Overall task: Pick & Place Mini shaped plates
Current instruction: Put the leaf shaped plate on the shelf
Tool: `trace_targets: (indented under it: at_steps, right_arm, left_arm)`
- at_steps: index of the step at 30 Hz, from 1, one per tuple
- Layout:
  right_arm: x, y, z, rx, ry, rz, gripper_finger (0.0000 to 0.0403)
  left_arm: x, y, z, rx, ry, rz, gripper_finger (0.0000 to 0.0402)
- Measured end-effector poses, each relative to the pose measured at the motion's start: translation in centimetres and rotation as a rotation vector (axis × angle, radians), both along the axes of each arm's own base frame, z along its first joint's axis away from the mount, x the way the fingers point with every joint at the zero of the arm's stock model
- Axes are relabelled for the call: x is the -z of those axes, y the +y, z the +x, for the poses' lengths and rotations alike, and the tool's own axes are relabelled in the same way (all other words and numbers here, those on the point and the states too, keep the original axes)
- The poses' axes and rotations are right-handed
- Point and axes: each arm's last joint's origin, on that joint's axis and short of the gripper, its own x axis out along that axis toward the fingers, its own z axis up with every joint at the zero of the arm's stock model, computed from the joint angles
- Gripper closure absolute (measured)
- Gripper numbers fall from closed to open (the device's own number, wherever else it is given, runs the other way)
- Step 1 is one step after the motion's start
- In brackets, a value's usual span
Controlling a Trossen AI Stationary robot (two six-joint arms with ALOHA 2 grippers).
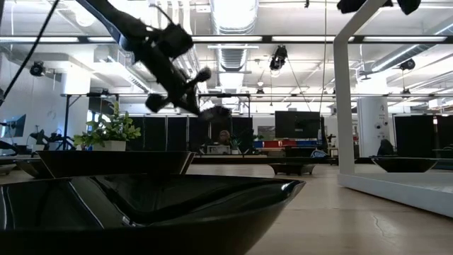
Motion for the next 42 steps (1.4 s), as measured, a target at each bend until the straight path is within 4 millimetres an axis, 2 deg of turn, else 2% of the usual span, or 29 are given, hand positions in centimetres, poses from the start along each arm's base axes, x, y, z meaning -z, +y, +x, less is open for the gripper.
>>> trace_targets:
  at_steps: [5,10,16,21,29,42]
  right_arm:
    - [-0.1,-1.5,1.4,-0.005,0.064,0.058,0.0328]
    - [-0.5,-2.9,2.4,0.021,0.032,0.109,0.0332]
    - [-0.5,-3.4,2.9,0.014,0.111,0.033,0.0343]
    - [-0.7,-3.7,3.9,-0.05,0.117,-0.029,0.035]
    - [-0.3,-5.0,5.7,-0.131,0.014,-0.076,0.0351]
    - [-0.4,-6.3,6.2,-0.116,-0.045,-0.105,0.0351]
  left_arm:
    - [-2.6,-1.8,1.5,0.064,-0.006,0.123,0.0401]
    - [-4.9,-3.4,2.8,0.09,0.006,0.249,0.0401]
    - [-7.3,-5.4,4.1,0.123,-0.004,0.427,0.0401]
    - [-8.2,-7.0,5.0,0.18,-0.036,0.545,0.0401]
    - [-9.1,-9.0,5.6,0.223,-0.039,0.686,0.0401]
    - [-9.5,-11.2,6.1,0.303,-0.03,0.786,0.0401]
